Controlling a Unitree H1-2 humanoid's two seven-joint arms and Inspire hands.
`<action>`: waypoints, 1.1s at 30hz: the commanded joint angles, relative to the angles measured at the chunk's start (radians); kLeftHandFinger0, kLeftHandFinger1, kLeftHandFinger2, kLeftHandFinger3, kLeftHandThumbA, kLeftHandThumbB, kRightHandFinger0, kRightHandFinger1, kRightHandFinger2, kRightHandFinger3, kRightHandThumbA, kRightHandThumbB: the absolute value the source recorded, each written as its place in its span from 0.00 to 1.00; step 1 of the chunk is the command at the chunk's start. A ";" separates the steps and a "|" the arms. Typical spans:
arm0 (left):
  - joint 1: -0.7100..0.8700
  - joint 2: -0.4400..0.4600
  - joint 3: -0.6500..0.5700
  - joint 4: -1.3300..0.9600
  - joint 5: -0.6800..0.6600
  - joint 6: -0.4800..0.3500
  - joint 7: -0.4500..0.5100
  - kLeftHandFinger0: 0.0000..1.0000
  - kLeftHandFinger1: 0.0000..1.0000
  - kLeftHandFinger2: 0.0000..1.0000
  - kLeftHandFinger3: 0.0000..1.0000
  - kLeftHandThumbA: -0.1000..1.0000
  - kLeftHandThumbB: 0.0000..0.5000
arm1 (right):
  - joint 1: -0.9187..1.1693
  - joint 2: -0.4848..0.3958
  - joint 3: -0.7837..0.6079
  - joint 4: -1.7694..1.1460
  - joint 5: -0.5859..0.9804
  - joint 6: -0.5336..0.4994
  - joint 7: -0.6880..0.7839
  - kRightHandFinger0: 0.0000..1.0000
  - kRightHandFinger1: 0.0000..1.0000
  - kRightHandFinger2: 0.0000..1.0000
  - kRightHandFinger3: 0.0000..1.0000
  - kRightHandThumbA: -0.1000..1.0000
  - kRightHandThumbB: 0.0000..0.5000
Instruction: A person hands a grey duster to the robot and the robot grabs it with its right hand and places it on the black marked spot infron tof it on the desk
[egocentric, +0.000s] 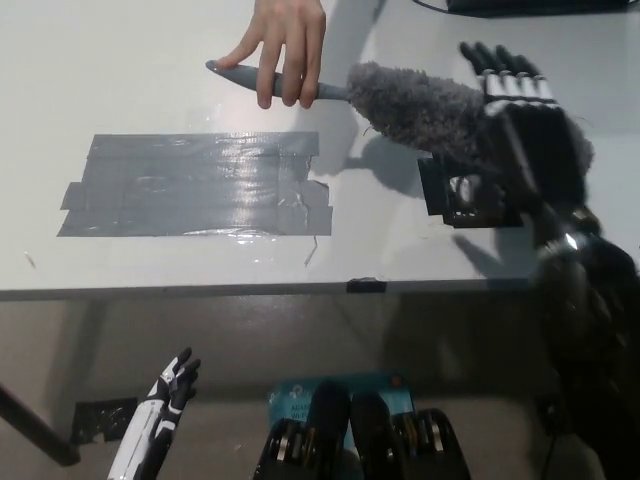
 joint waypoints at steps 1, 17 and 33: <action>-0.018 0.020 -0.002 -0.037 0.011 -0.006 -0.017 1.00 1.00 1.00 1.00 0.96 0.31 | -0.113 0.010 0.032 0.167 -0.060 0.064 -0.075 1.00 1.00 1.00 1.00 1.00 1.00; -0.041 0.021 -0.008 -0.030 0.014 -0.014 -0.020 1.00 1.00 1.00 1.00 0.95 0.31 | -0.328 0.011 0.047 0.608 0.036 -0.056 -0.455 0.53 0.63 0.77 0.88 0.33 0.65; -0.059 0.025 -0.006 -0.021 0.016 -0.015 -0.024 1.00 1.00 1.00 1.00 0.96 0.29 | -0.257 -0.001 0.031 0.351 0.052 -0.177 -0.609 0.04 0.58 0.98 1.00 0.00 0.38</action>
